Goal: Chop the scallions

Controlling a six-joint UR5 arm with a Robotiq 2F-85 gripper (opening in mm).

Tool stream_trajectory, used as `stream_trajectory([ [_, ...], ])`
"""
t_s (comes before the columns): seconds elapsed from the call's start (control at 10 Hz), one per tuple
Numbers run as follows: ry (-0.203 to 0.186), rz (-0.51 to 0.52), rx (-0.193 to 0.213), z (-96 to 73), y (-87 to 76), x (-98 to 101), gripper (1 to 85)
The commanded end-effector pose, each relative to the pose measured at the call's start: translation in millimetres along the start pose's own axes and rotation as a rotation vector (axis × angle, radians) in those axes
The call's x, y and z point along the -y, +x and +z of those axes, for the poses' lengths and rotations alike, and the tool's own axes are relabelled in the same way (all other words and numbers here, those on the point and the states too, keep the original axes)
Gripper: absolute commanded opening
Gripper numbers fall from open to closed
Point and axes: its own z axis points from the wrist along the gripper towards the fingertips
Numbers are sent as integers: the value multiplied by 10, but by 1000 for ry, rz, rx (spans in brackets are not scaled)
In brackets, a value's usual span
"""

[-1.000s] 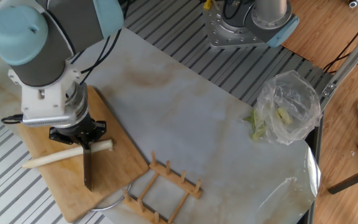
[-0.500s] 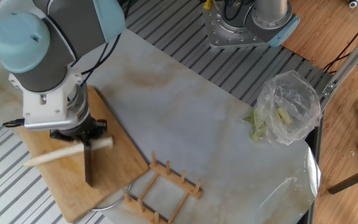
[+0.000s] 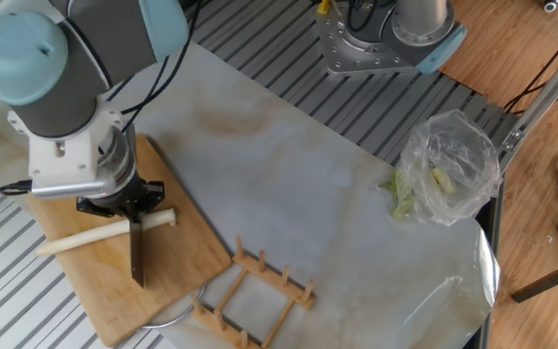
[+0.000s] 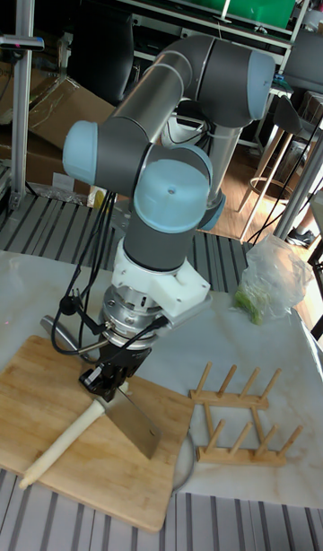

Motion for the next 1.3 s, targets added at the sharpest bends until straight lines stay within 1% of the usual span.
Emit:
stream_trajectory([
  [0.0,-3,-10,22,33,54,44,13],
  [0.1,4,3,35,90,3,40,13],
  [0.2,6,5,41,93,-25,44,13],
  [0.3,-1,-4,36,4,-1,44,13],
  [0.5,-22,6,59,-169,-13,22,13],
  [0.6,-32,10,69,-197,-32,-3,13],
  [0.7,-36,12,87,-153,-80,-12,13],
  [0.8,-32,7,92,-131,-91,6,13],
  [1.0,-38,2,90,-123,-99,-23,13],
  [1.2,-32,3,87,-41,-108,-4,13],
])
